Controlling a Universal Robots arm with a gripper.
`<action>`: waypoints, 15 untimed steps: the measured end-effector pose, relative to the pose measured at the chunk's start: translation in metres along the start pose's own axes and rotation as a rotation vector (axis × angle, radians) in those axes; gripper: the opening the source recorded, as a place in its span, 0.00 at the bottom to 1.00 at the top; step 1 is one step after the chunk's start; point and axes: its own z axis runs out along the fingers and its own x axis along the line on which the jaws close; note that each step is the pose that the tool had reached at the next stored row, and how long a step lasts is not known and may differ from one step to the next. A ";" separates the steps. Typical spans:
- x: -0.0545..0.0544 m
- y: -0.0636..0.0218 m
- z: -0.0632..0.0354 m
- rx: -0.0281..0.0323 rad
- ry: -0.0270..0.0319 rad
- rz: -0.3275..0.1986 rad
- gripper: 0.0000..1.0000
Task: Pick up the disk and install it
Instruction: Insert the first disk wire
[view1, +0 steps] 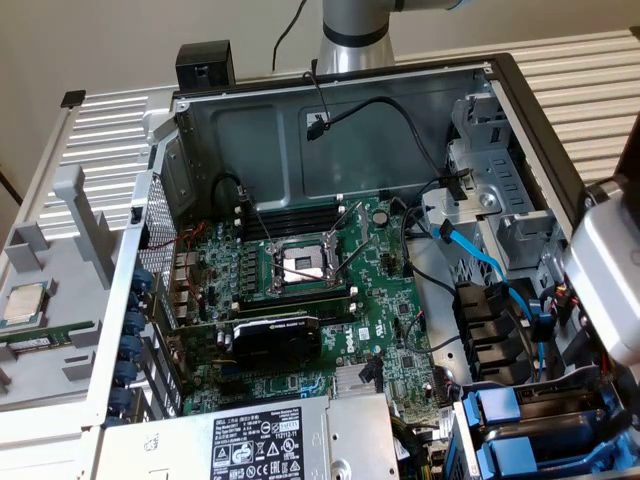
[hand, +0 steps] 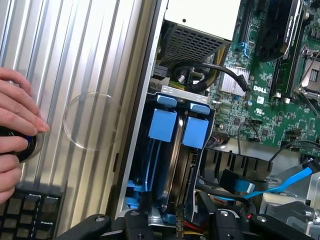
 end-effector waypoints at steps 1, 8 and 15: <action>0.000 -0.0001 0.0003 0.0002 -0.0011 0.000 0.49; -0.002 -0.0003 0.0036 0.0049 -0.0255 -0.001 0.49; 0.000 -0.0001 0.0074 -0.0030 -0.0473 0.001 0.49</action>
